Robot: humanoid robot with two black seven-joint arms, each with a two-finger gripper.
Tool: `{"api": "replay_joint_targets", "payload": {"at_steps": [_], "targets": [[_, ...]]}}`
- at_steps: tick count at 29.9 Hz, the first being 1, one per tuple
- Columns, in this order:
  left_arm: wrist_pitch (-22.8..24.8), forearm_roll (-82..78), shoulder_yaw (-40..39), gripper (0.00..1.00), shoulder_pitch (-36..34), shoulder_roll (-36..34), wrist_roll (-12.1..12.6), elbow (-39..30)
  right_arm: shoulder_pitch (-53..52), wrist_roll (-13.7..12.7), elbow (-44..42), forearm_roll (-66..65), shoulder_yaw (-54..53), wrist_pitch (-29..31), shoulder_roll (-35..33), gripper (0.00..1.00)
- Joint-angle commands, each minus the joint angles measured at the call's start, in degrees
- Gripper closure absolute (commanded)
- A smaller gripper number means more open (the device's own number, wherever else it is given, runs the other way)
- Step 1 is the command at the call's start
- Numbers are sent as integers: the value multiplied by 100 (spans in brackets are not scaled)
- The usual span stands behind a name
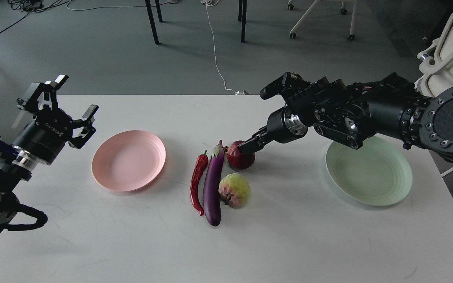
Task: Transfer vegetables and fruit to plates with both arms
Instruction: 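Reach the right gripper to the red apple and grasp it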
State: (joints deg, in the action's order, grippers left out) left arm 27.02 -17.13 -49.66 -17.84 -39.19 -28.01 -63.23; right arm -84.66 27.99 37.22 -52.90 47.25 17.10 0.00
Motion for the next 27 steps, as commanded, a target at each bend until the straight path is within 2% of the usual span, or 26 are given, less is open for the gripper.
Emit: {"api": "replay_joint_targets", "payload": {"at_steps": [1,27], "targets": [[5,-1,0,1,0,-45,1,-5,133,1,-74,16,-5,-197,0,2],[14,8,-26,1,26,-168,1,-41,758,1,-109,60,-321,-1077,0,2]]}}
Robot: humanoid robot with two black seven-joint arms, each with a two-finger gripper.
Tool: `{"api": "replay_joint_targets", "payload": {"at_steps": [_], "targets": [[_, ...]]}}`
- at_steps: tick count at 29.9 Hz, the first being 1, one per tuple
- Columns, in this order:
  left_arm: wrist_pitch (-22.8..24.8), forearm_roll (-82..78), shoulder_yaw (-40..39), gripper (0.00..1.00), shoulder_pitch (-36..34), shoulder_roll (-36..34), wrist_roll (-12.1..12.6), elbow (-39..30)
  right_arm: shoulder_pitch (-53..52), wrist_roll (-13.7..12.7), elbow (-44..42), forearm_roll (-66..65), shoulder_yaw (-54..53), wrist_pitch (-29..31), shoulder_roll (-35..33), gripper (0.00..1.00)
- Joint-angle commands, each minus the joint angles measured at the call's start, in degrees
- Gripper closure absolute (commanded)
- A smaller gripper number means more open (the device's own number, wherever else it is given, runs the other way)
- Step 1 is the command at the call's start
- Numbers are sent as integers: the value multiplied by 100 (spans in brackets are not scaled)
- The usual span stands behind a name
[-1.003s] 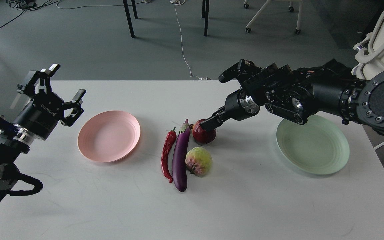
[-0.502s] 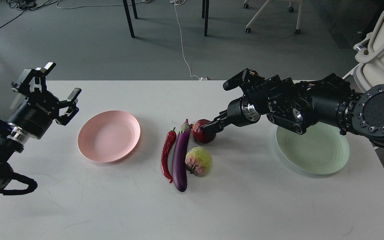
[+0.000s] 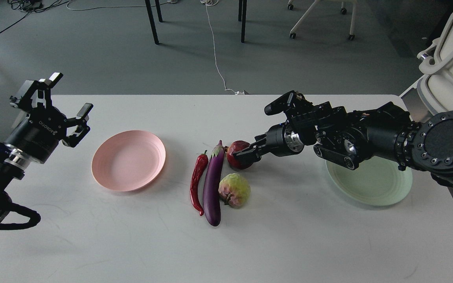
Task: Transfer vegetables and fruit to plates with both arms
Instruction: 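Reach the right gripper to the red apple and grasp it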
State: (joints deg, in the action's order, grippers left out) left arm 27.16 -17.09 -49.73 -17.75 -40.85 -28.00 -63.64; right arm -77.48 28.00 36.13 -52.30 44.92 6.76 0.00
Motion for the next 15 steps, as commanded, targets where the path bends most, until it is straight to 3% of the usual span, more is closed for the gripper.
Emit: {"api": "replay_joint_targets", "payload": {"at_steps": [1,11,15], "targets": [[8,4,-45,1,17,-11,0,0,74,0,0,0,-106,-52,0,2],[43,4,-72,1,26,-90,0,-70,347,0,-246,0,-79,-412,0,5],[35,4,-81,1,26,-99,0,-70,347,0,-238,0,-71,-483,0,16]]}}
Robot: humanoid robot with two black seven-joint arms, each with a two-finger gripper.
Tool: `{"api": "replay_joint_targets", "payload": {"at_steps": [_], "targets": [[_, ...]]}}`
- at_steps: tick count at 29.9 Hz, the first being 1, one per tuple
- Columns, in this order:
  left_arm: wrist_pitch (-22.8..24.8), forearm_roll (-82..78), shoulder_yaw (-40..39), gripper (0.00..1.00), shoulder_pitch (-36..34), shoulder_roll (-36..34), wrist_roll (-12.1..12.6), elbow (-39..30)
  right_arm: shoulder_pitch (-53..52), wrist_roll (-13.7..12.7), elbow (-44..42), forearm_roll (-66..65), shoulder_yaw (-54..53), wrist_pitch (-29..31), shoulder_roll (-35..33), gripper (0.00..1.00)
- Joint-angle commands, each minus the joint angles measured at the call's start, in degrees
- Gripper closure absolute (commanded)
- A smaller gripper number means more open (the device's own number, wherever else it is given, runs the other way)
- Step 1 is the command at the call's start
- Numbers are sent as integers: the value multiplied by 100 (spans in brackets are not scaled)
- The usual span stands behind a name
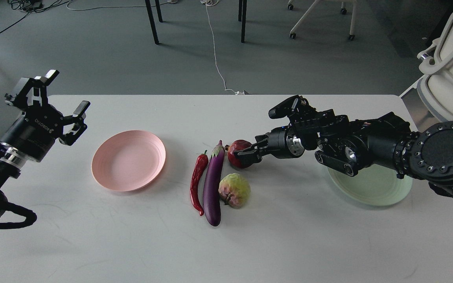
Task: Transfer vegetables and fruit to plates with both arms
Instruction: 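Reach the right gripper to the red apple and grasp it, then carry the apple with the right gripper and lower it onto the green plate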
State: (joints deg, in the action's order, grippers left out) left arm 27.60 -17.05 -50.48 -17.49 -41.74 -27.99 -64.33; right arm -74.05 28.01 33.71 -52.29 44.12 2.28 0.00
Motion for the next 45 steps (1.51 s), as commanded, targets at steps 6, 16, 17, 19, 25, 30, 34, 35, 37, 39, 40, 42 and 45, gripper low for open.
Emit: {"api": "replay_joint_targets", "payload": {"at_steps": [6,16,17,19,25,30,34,35,37,39,40,42,45], "targets": [[0,0,-5,1,9,-80,-1,0,5,-1,22,0,44,-17,0,46],[0,0,-5,1,18,-89,-1,-18,-310,-1,354,8,27,27,0,58],[0,0,-14,1,18,-98,-1,-18,-486,-1,565,0,27,27,0,58],[0,0,-49,1,18,-98,-1,-18,-794,-1,1013,-18,36,45,0,57],[40,0,-93,1,27,-98,-1,-44,-1550,-1,1980,-762,97,62,-1571,57],[40,0,-93,1,27,-80,-1,-53,-1700,-1,2350,-1730,97,62,-2802,57],[40,0,-93,1,35,-89,-1,-123,-1622,-1,2447,-2433,106,62,-3628,57],[40,0,-93,1,27,-89,-1,-123,-1595,-1,2447,-2565,106,62,-3769,57],[40,0,-93,1,35,-89,-1,-123,-1455,-1,2447,-2707,106,62,-4033,56],[40,0,-84,1,35,-72,-1,-123,-1314,-1,2430,-2725,106,62,-4192,55],[40,0,-84,1,35,-54,-1,-123,-1244,-1,2421,-2725,106,62,-4219,55],[35,0,-76,1,35,-36,-1,-123,-1051,-1,2351,-2725,97,62,-4228,51],[35,0,-49,1,35,-28,-1,-123,-796,-1,2254,-2725,45,45,-4219,47]]}}
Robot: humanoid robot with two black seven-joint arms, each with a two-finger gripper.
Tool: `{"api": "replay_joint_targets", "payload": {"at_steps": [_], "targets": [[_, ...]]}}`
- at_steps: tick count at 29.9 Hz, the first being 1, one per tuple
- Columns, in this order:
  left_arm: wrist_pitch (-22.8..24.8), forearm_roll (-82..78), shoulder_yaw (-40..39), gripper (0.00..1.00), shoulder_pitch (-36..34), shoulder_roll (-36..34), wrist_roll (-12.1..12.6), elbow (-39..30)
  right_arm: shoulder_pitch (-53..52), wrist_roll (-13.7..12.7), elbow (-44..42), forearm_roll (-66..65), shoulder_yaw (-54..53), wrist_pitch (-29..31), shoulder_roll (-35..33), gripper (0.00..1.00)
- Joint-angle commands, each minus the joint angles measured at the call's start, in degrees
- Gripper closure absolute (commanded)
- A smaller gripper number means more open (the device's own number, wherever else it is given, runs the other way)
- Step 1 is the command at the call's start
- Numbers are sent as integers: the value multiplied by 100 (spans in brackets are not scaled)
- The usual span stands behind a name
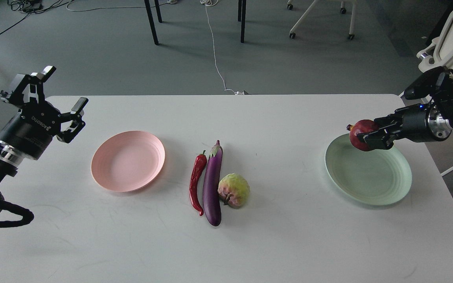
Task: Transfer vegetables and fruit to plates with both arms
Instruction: 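Carry the apple with the right gripper and lower it onto the green plate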
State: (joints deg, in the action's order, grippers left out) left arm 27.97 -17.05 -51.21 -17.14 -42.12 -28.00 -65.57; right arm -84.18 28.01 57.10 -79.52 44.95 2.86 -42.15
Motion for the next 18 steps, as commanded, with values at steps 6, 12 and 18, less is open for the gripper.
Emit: {"api": "replay_joint_targets", "payload": {"at_steps": [6,12,18], "targets": [[3,0,23,1,0,11,0,0,358,-1,-375,16,-101,-58,84,10],[-2,0,14,1,0,20,0,0,236,-1,-138,77,-347,-58,120,3],[-11,-9,6,1,0,20,0,0,-625,-1,906,217,-347,4,224,3]]}}
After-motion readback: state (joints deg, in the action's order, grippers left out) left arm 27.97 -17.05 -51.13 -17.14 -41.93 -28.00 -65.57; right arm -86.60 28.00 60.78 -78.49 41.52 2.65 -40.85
